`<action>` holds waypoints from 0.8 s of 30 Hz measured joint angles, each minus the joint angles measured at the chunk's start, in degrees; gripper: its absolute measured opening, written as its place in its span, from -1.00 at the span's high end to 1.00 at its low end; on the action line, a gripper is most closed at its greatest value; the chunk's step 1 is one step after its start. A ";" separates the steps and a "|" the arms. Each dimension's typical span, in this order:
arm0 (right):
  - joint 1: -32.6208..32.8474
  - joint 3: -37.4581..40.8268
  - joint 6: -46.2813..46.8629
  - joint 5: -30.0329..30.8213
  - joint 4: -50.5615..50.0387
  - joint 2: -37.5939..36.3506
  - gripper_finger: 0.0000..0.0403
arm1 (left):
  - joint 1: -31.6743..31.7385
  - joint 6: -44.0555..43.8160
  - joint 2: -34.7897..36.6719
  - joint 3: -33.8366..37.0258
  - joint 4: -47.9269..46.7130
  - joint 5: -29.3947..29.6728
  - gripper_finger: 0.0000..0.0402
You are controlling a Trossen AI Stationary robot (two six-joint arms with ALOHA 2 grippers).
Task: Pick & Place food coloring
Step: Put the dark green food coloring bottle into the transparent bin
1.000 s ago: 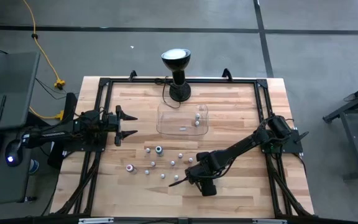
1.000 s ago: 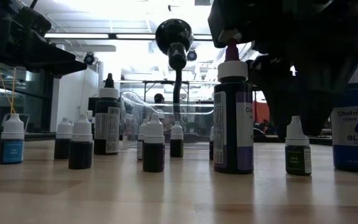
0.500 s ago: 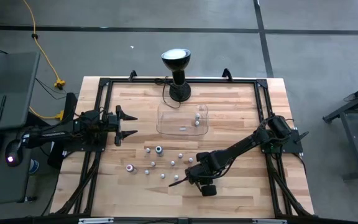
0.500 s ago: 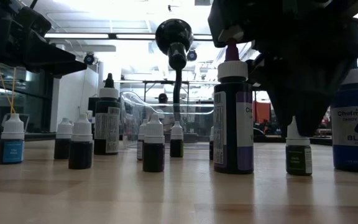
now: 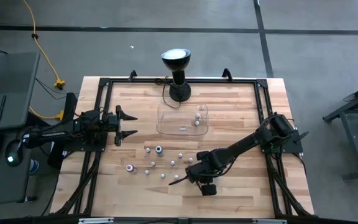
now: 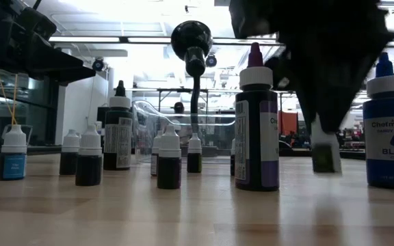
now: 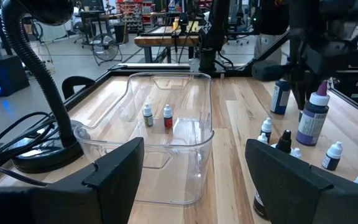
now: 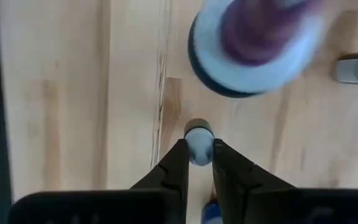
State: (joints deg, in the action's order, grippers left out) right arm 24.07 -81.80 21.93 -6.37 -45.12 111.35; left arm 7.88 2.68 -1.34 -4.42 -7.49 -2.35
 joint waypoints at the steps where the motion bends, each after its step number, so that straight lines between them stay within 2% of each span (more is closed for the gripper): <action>1: -0.12 0.00 0.14 -0.07 -0.19 -0.66 0.80 | -0.02 0.00 -0.02 0.00 0.00 0.00 -0.38; 16: -4.31 -0.78 0.25 0.34 -5.13 -12.91 0.80 | 0.00 0.00 -0.02 0.00 0.00 0.00 -0.38; 24: -8.52 -12.96 -3.51 6.72 -17.02 -13.21 0.80 | -0.02 0.00 -0.01 0.01 0.00 0.00 -0.38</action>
State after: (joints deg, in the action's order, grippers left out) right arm 15.55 -94.76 18.42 0.35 -62.13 98.15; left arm 7.86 2.68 -1.36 -4.41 -7.49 -2.35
